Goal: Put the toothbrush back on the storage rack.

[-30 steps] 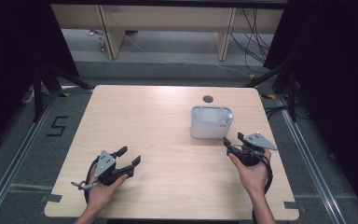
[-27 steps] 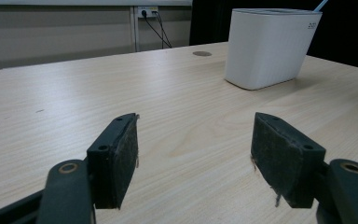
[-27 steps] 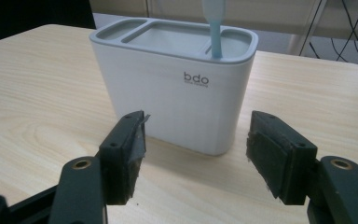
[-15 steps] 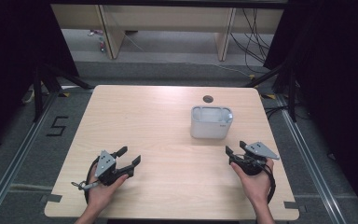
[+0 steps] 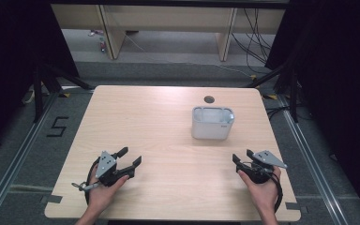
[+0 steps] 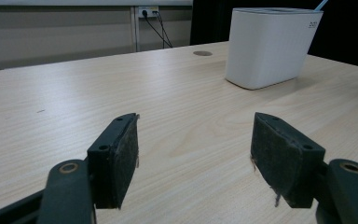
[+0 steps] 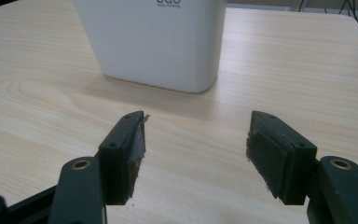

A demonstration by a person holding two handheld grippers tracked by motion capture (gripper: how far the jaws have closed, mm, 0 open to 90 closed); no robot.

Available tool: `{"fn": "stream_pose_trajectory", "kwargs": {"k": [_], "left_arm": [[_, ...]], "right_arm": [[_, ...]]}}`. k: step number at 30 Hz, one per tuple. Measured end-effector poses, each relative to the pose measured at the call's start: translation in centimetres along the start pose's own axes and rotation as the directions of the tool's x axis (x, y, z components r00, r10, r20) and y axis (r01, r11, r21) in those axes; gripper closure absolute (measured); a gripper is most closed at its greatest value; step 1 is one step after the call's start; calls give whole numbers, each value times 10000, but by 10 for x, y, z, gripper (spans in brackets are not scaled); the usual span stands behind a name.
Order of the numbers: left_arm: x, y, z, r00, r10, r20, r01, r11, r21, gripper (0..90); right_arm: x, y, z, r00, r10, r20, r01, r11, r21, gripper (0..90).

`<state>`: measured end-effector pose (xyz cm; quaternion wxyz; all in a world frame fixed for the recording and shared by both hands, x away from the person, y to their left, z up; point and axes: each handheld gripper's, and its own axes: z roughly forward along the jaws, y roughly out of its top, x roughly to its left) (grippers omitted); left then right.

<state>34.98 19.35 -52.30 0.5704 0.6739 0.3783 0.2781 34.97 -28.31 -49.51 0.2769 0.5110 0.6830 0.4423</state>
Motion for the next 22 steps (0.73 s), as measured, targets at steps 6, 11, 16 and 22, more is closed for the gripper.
{"fn": "stream_pose_trajectory", "kwargs": {"k": [6, 11, 16, 22], "left_arm": [[0, 0, 0, 10000, 14, -5, -14, 10000, 8, 316], [0, 0, 0, 10000, 6, -2, -6, 10000, -12, 316], [0, 0, 0, 10000, -29, 11, 29, 10000, -26, 316], [0, 0, 0, 10000, -42, 20, 42, 10000, -2, 316]], "right_arm": [[-7, -10, -4, 9999, 50, 112, -50, 10000, -39, 382], [-10, -17, -2, 9998, -2, 185, 10, 9991, -423, 386], [-11, -19, -3, 9994, -36, 346, 55, 9986, -529, 388], [-9, -19, -2, 9998, 126, 151, -119, 9988, -468, 387]]}}
